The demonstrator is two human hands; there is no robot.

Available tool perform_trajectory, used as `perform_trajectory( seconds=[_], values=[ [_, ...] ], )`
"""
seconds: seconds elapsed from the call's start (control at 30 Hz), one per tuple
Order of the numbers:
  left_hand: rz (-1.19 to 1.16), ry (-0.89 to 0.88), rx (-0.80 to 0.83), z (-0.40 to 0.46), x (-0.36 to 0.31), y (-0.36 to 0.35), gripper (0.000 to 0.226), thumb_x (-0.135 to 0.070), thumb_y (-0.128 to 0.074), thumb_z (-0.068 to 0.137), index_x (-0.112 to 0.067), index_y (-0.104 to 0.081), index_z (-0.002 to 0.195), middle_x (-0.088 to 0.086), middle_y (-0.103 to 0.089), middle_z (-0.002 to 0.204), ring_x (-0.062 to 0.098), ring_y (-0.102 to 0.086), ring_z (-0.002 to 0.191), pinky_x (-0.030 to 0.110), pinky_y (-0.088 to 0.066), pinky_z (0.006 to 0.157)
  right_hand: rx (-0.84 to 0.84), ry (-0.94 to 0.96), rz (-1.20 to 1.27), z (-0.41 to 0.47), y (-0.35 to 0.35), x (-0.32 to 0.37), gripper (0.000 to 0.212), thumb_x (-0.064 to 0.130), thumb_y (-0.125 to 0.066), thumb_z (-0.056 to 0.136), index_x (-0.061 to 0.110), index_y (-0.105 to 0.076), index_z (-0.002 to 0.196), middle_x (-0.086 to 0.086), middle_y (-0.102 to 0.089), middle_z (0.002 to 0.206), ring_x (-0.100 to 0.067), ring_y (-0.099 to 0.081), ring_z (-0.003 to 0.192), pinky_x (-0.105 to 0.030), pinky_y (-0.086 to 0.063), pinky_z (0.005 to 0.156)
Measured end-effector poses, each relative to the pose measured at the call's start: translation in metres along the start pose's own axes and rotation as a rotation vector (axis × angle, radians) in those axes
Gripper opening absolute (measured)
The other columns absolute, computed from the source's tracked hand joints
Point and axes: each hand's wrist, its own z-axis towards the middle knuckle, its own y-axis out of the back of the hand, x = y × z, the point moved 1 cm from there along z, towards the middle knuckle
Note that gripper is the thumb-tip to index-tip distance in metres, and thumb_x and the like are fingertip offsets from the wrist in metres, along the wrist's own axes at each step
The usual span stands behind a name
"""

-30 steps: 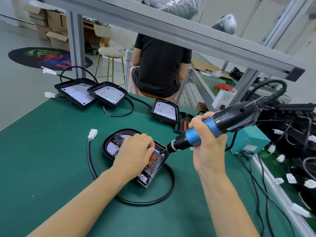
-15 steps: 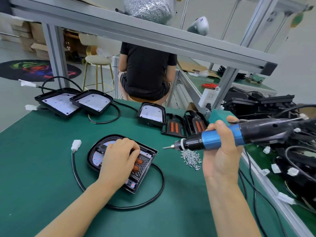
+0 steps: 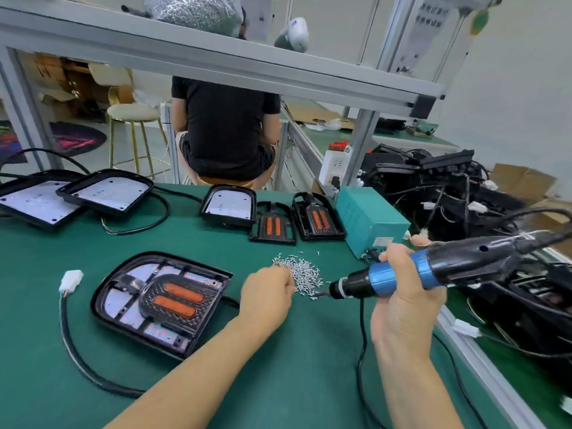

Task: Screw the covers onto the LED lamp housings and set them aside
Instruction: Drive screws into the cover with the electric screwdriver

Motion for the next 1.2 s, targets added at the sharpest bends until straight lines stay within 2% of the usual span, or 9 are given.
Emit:
perform_trajectory(
  seconds=[0.13,0.33,0.4,0.47,0.53,0.63,0.83,0.93,1.2],
  values=[
    [0.160,0.041,-0.033,0.007,0.009,-0.011,0.021,-0.014,-0.048,0.090,-0.027,-0.060,0.080,-0.005,-0.062,0.096,0.019,-0.053,0.099,0.030,-0.035,0.082,-0.003,0.000,-0.005,0.004,0.010,0.003,0.027,0.007,-0.068,0.073,0.029,-0.060,0.086,0.002,-0.055,0.080,-0.010,-0.055,0.074,-0.026,-0.046,0.081],
    [0.260,0.001,0.000,0.016,0.005,-0.009,0.020,-0.017,-0.053,0.091,-0.024,-0.070,0.083,-0.007,-0.067,0.094,0.018,-0.054,0.098,0.032,-0.032,0.086,-0.009,-0.037,0.007,0.007,0.014,0.003,0.026,0.008,-0.069,0.072,0.028,-0.060,0.086,0.003,-0.054,0.075,-0.013,-0.053,0.072,-0.025,-0.048,0.080],
    [0.092,0.043,0.036,0.014,0.006,-0.008,0.021,-0.015,-0.054,0.089,-0.024,-0.067,0.076,-0.006,-0.067,0.084,0.019,-0.056,0.088,0.031,-0.036,0.090,-0.019,-0.063,0.025,0.008,0.014,0.003,0.027,0.008,-0.068,0.071,0.027,-0.059,0.088,0.001,-0.055,0.080,-0.012,-0.055,0.073,-0.026,-0.047,0.079],
    [-0.320,0.150,0.061,0.008,0.008,-0.006,0.021,-0.012,-0.060,0.088,-0.022,-0.067,0.071,-0.003,-0.067,0.076,0.017,-0.057,0.076,0.025,-0.045,0.080,-0.017,-0.094,0.069,0.010,0.014,0.006,0.027,0.007,-0.067,0.074,0.026,-0.058,0.091,0.002,-0.056,0.081,-0.012,-0.055,0.073,-0.026,-0.047,0.076],
    [-0.749,0.219,0.048,0.001,0.007,-0.002,0.017,-0.012,-0.066,0.086,-0.019,-0.070,0.072,-0.010,-0.067,0.070,0.003,-0.057,0.067,0.015,-0.045,0.065,-0.006,-0.125,0.134,0.012,0.014,0.010,0.027,0.004,-0.064,0.081,0.024,-0.055,0.095,0.006,-0.056,0.073,-0.011,-0.055,0.069,-0.023,-0.048,0.072],
    [-1.005,0.216,0.025,-0.006,0.006,0.004,0.012,-0.012,-0.067,0.086,-0.020,-0.071,0.077,-0.019,-0.066,0.065,-0.011,-0.052,0.058,0.016,-0.041,0.068,0.016,-0.164,0.234,0.017,0.012,0.016,0.027,-0.002,-0.056,0.089,0.024,-0.053,0.097,0.010,-0.057,0.065,-0.008,-0.056,0.064,-0.020,-0.050,0.068],
    [-1.054,0.103,-0.009,-0.007,0.000,0.015,0.013,-0.008,-0.065,0.086,-0.016,-0.071,0.078,-0.016,-0.067,0.070,-0.006,-0.055,0.066,0.002,-0.041,0.067,0.046,-0.183,0.311,0.019,0.000,0.023,0.029,-0.003,-0.055,0.089,0.026,-0.055,0.092,0.007,-0.052,0.074,-0.007,-0.056,0.065,-0.023,-0.049,0.069],
    [-1.039,0.086,-0.010,-0.008,0.001,0.015,0.013,-0.007,-0.065,0.086,-0.016,-0.071,0.078,-0.014,-0.066,0.070,-0.004,-0.054,0.066,0.001,-0.040,0.066,0.042,-0.180,0.301,0.018,-0.004,0.023,0.029,-0.003,-0.054,0.089,0.026,-0.054,0.090,0.008,-0.053,0.074,-0.007,-0.056,0.065,-0.026,-0.047,0.074],
    [-1.035,0.068,-0.011,-0.010,0.004,0.015,0.016,-0.008,-0.067,0.086,-0.019,-0.072,0.076,-0.012,-0.065,0.069,-0.002,-0.053,0.065,0.004,-0.041,0.065,0.050,-0.159,0.263,0.014,-0.008,0.021,0.029,-0.003,-0.053,0.091,0.026,-0.053,0.092,0.010,-0.055,0.068,-0.006,-0.057,0.065,-0.027,-0.047,0.075]
  ],
)
